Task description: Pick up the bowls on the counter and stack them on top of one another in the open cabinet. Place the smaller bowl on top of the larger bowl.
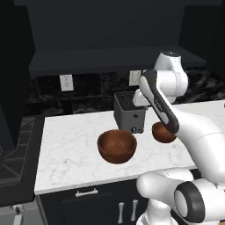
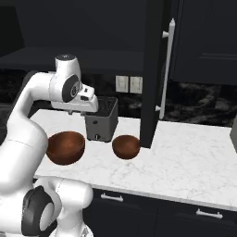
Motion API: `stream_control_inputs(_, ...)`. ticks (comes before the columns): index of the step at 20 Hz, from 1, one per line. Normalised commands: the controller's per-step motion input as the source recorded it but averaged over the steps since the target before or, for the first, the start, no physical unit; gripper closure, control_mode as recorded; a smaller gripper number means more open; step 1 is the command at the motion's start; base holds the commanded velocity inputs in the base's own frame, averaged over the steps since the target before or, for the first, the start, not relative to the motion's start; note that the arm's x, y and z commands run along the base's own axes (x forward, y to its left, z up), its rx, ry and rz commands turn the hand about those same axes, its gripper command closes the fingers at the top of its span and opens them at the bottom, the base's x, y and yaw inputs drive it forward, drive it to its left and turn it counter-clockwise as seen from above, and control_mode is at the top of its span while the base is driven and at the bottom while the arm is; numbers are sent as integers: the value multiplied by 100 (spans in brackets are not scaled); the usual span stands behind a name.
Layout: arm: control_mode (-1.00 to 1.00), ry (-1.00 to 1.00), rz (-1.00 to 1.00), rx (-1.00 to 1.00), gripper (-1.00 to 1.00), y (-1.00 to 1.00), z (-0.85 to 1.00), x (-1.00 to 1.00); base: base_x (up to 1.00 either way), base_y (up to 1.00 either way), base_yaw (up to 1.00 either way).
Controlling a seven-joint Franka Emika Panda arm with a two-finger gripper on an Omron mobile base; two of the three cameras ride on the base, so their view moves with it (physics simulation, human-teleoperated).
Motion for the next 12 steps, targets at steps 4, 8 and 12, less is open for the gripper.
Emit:
stream_control_inputs(4,-100,0,-18,18,-100,-79,-16,-26,0,0,0)
stream_control_inputs(8,-100,-5,-21,21,-100,-100,-30,-72,0,0,0)
stream_control_inputs(12,-100,1,-28,20,-100,-100,-47,-38,0,0,0)
